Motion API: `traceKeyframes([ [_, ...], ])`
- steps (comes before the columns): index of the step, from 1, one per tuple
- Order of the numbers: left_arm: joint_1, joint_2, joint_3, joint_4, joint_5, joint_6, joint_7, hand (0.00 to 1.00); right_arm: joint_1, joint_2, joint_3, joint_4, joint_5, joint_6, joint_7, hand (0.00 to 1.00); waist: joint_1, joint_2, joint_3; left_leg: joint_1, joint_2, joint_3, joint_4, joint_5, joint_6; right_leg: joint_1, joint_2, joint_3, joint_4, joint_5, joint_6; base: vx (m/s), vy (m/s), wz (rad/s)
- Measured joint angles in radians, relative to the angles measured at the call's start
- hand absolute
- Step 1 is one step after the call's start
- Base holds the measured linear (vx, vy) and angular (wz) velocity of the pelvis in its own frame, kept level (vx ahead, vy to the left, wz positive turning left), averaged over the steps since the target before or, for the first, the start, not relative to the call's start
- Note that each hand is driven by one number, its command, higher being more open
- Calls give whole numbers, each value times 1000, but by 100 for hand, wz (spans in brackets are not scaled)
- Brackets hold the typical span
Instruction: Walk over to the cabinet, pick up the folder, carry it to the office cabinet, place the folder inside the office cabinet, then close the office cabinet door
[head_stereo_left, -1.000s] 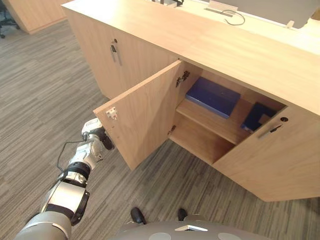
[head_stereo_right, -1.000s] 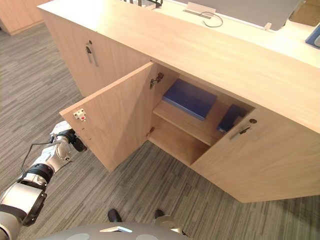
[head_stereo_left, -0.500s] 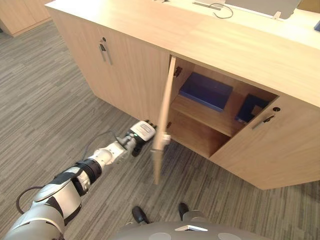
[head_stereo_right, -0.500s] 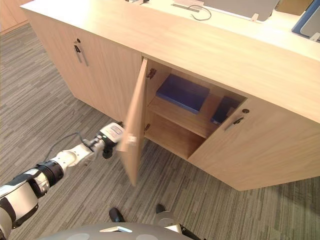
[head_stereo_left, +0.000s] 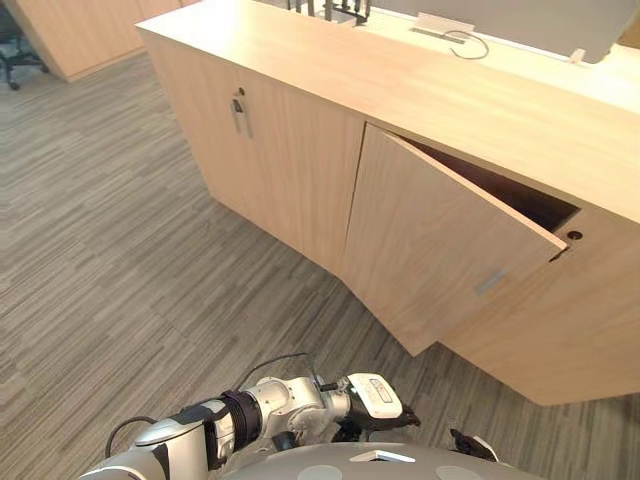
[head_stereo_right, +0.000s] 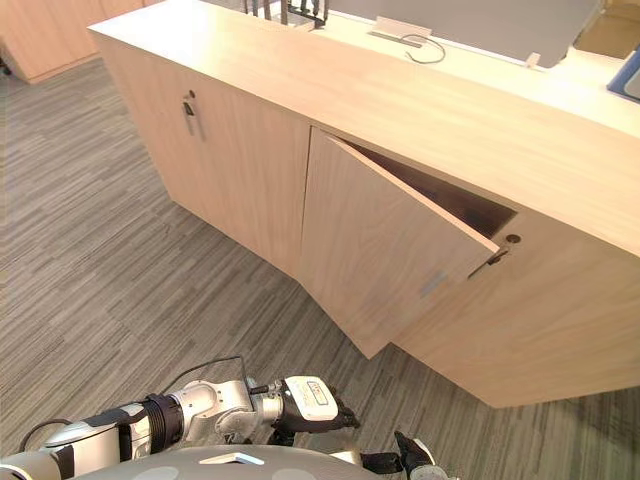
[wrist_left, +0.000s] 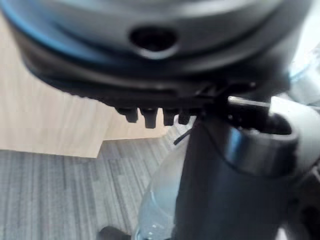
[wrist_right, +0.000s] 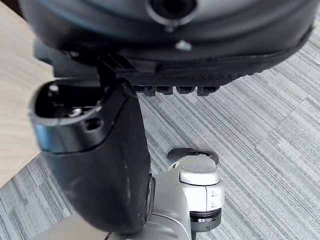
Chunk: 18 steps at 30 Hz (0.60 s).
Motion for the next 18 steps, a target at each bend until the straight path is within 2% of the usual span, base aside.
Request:
traceKeyframes([
  [3, 56, -3, 82, 31, -84, 18, -24, 100, -4, 0, 7, -2, 0, 25, 4, 100, 5, -1, -7, 0, -2, -4, 0, -2, 3, 3, -2, -5, -1, -2, -1, 0, 9, 4],
  [7, 127, -41, 287, 178, -202, 80, -31, 100, -5, 1, 20, -1, 2, 47, 4, 100, 26, -5, -13, 4, -1, -3, 0, -7, 10, 13, 1, -7, -11, -1, -2, 8, -2, 0],
  [8, 164, -55, 419, 243, -251, 113, -24, 100, -13, 0, 31, 3, 3, 57, 5, 100, 33, -7, -15, 10, 3, -2, 4, -10, 13, 22, 4, -7, -17, -1, -2, 37, -9, -2],
  [10, 201, -68, 590, 315, -330, 157, -3, 100, -26, 2, 42, 10, 4, 66, 4, 100, 43, -12, -19, 12, 11, 2, 9, -14, 12, 24, 10, -6, -17, -2, -3, 55, -27, -5],
  [11, 213, -77, 741, 380, -407, 204, 25, 100, -43, 8, 44, 32, 18, 73, 4, 100, 56, -23, -19, -12, 29, 3, 69, -44, 13, 26, 13, -7, -17, -1, -3, 79, -60, -3],
  [12, 219, -79, 882, 434, -470, 243, 56, 100, -57, 11, 52, 52, 24, 78, 3, 100, 69, -28, -19, -67, 73, 3, 214, -110, 14, 28, 24, -8, -15, 1, -6, 66, -71, -6],
  [13, 222, -79, 938, 452, -512, 265, 75, 100, -64, 8, 62, 58, 33, 85, 2, 100, 79, -21, -17, -99, 112, 2, 311, -155, 9, 31, 36, -7, -14, 0, -7, 56, -83, -17],
  [14, 230, -72, 1010, 476, -558, 290, 100, 100, -84, -6, 78, 70, 46, 95, 1, 100, 88, 3, -7, -138, 178, -7, 455, -229, 6, 48, 63, -5, -13, -3, -14, 51, -38, -30],
  [15, 252, -58, 1065, 491, -596, 315, 127, 100, -92, -26, 87, 78, 57, 105, 0, 100, 109, 42, 7, -166, 254, -27, 595, -295, 2, 76, 107, 5, -14, -9, -23, 77, 1, -41],
  [16, 287, -41, 1099, 494, -615, 330, 145, 100, -100, -38, 97, 93, 62, 109, -1, 100, 118, 61, 14, -186, 296, -59, 692, -312, 0, 99, 132, 23, -15, -13, -29, 74, 36, -36],
  [17, 305, -36, 1117, 494, -627, 335, 151, 100, -105, -40, 97, 102, 65, 111, -2, 100, 121, 65, 17, -196, 307, -83, 726, -311, 0, 107, 141, 31, -16, -14, -30, 77, 25, -41],
  [18, 335, -48, 1173, 489, -685, 335, 157, 100, -123, -54, 93, 138, 92, 117, -5, 100, 137, 80, 20, -216, 307, -163, 775, -311, 0, 109, 152, 57, -12, -15, -31, 50, 24, -32],
])
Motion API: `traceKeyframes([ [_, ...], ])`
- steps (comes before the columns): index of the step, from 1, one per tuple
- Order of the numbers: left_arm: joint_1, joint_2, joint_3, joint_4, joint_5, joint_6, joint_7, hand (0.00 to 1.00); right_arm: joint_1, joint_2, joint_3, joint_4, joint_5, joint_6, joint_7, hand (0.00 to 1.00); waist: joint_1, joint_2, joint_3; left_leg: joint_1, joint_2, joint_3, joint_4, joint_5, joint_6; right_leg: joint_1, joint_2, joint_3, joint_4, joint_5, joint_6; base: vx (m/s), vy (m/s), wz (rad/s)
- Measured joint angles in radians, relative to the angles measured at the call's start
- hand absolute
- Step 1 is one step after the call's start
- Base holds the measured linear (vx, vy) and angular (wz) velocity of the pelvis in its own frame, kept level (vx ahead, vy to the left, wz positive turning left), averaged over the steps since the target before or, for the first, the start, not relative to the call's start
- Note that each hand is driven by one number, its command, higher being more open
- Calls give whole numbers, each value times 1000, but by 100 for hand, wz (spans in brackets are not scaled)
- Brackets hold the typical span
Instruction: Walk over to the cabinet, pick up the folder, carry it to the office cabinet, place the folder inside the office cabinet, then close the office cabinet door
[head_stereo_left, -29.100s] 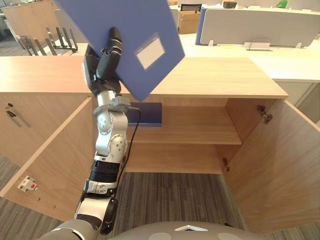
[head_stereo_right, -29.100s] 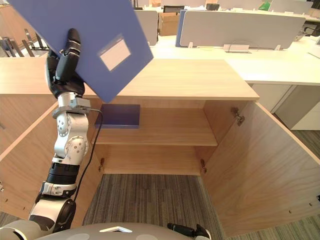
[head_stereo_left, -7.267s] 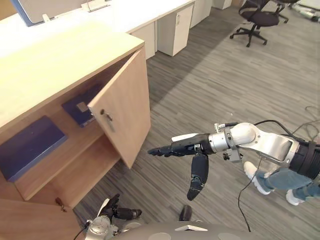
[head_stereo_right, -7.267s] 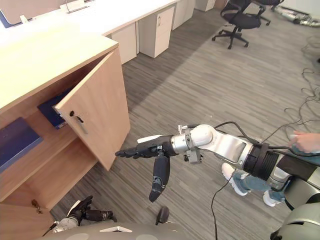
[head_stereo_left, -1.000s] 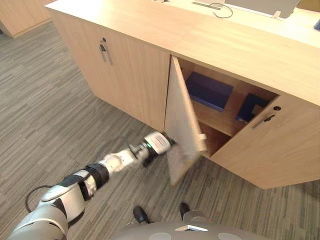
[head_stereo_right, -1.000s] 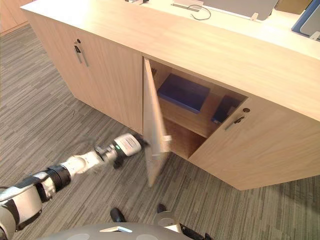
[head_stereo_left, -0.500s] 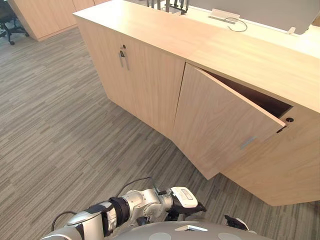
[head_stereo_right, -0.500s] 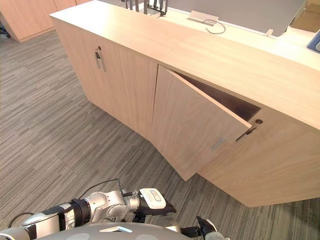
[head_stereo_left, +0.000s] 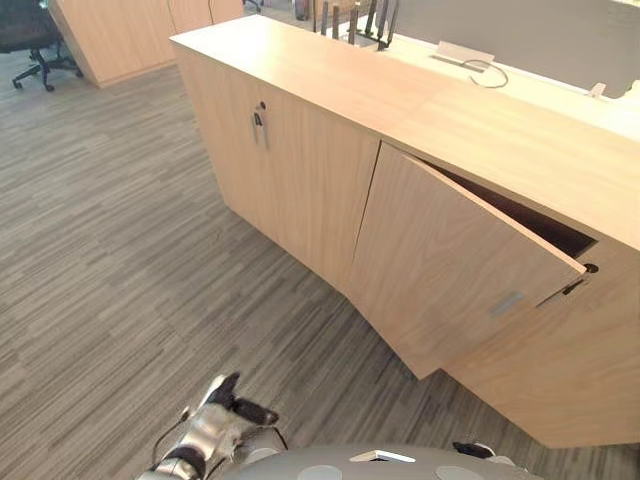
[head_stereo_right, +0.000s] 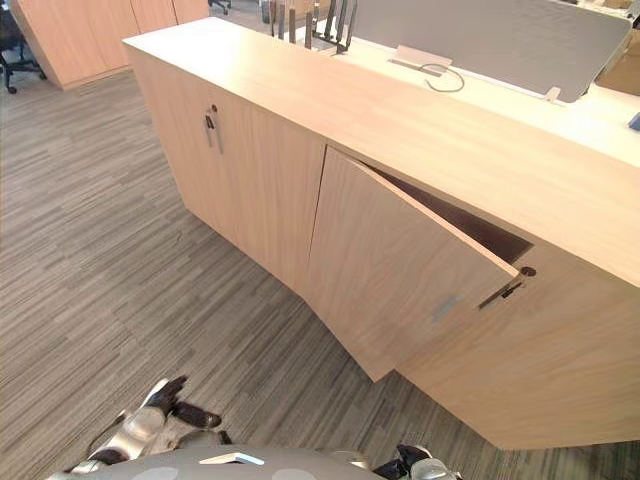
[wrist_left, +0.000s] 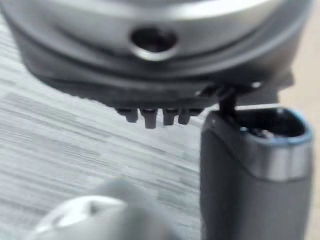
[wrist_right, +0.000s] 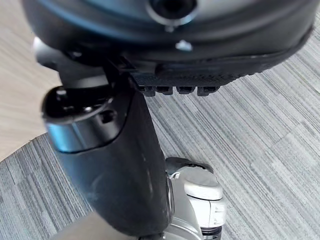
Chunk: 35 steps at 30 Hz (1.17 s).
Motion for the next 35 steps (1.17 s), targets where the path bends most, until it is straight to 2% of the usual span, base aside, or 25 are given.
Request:
traceKeyframes([
  [1, 6, -10, 17, -6, -25, -1, 3, 100, -12, -4, -6, 16, 7, 4, -1, 100, 5, 7, 4, -2, -3, -35, 6, 0, 0, 0, 3, 13, 3, 0, 0, 35, 96, -78],
  [2, 18, -39, 58, -22, -54, -9, -3, 100, -56, -8, -37, 57, 11, 21, -12, 100, 23, 26, 20, -1, -45, -174, 31, 9, -12, -5, 9, 74, 16, 1, 1, 8, 126, -97],
  [3, 38, -51, 80, -33, -49, -11, -2, 100, -77, -4, -63, 71, 22, 22, -19, 100, 30, 16, 29, -3, -86, -267, 47, 25, -14, -8, 0, 118, 20, 5, 7, -7, 191, -139],
  [4, 56, -63, 92, -54, -46, -15, -1, 100, -96, 2, -72, 71, 30, 22, -20, 100, 35, 26, 22, 13, -141, -375, 4, -15, -35, -24, -8, 172, 32, 7, 11, -10, 159, -119],
  [5, 67, -72, 93, -62, -44, -17, 0, 100, -110, -1, -80, 71, 30, 22, -20, 100, 39, 37, 15, 26, -165, -432, -47, -31, -43, -40, -9, 204, 31, 7, 11, -16, 175, -144],
  [6, 84, -88, 93, -75, -34, -23, -1, 100, -137, -3, -105, 69, 31, 21, -20, 100, 54, 57, 10, 53, -209, -538, -158, -49, -54, -75, -9, 264, 30, 15, 23, -34, 211, -138],
  [7, 96, -94, 94, -85, -12, -27, -2, 100, -156, -2, -125, 68, 31, 20, -20, 100, 64, 63, 6, 82, -233, -595, -232, -69, -86, -98, -14, 304, 31, 19, 29, -33, 228, -134],
  [8, 98, -82, 108, -96, -5, -28, -8, 100, -161, 30, -156, 66, 33, 17, -19, 100, 71, 44, 4, 109, -267, -576, -274, -50, -59, -112, -40, 323, 24, 30, 31, -51, 246, -87],
  [9, 99, -76, 109, -104, -5, -28, -6, 100, -162, 57, -197, 72, 35, 22, -18, 100, 80, 35, 4, 106, -280, -549, -264, -59, -42, -118, -58, 323, 24, 45, 55, -29, 170, -61],
  [11, 122, -78, 113, -113, -11, -29, -6, 100, -176, 88, -259, 81, 38, 28, -18, 100, 95, 32, -3, 109, -285, -504, -255, -72, -35, -128, -72, 331, 15, 52, 59, -9, 171, -63],
  [13, 129, -80, 95, -128, -17, -29, -6, 100, -181, 120, -337, 77, 48, 31, -21, 100, 88, 30, -17, 116, -308, -457, -286, -66, -15, -147, -104, 345, -2, 69, 56, 30, 155, -57],
  [17, 115, -72, 67, -109, 3, -27, -6, 100, -103, 142, -391, 1, 69, 14, -35, 100, 65, 24, -13, 202, -317, -365, -387, -31, 18, -164, -118, 340, 16, 94, 62, 78, 65, -71],
  [18, 115, -73, 70, -109, 3, -28, -5, 100, -83, 131, -401, 1, 73, 16, -50, 100, 52, 23, -17, 226, -311, -324, -416, -28, 22, -173, -116, 294, 13, 113, 64, 73, 29, -105],
  [21, 103, -81, 81, -110, 2, -29, 11, 100, -73, 113, -387, -1, 65, 13, -66, 100, 47, 29, -34, 231, -294, -268, -465, -11, 27, -197, -114, 136, -13, 167, 45, 37, 13, -69],
  [22, 84, -86, 95, -110, 1, -30, 22, 100, -62, 108, -389, 3, 67, 15, -67, 100, 48, 19, -30, 236, -299, -250, -479, -2, 30, -196, -114, 80, -45, 196, 40, 36, 11, -62],
  [24, 72, -88, 114, -110, -14, -32, 31, 100, -57, 125, -397, 1, 68, 9, -68, 100, 43, -1, -29, 242, -304, -243, -482, 2, 30, -194, -114, 77, -78, 217, 38, 28, 7, -58],
  [30, 76, -92, 158, -69, -129, -31, -4, 100, -54, 132, -397, 5, 64, 10, -94, 100, 47, -11, -43, 266, -304, -250, -511, 3, 28, -182, -114, 21, -93, 216, 38, -4, -29, -11],
  [33, 81, -90, 176, -69, -133, -31, -12, 100, -56, 132, -396, 5, 33, 10, -106, 100, 47, -14, -45, 268, -299, -263, -516, 6, 23, -175, -112, 3, -97, 215, 37, -15, -46, 12],
  [35, 89, -83, 177, -67, -133, -31, -15, 100, -47, 138, -368, 5, 33, 7, -122, 100, 47, -28, -56, 280, -294, -277, -531, 12, 17, -157, -111, -17, -113, 215, 36, -5, -64, 17],
])
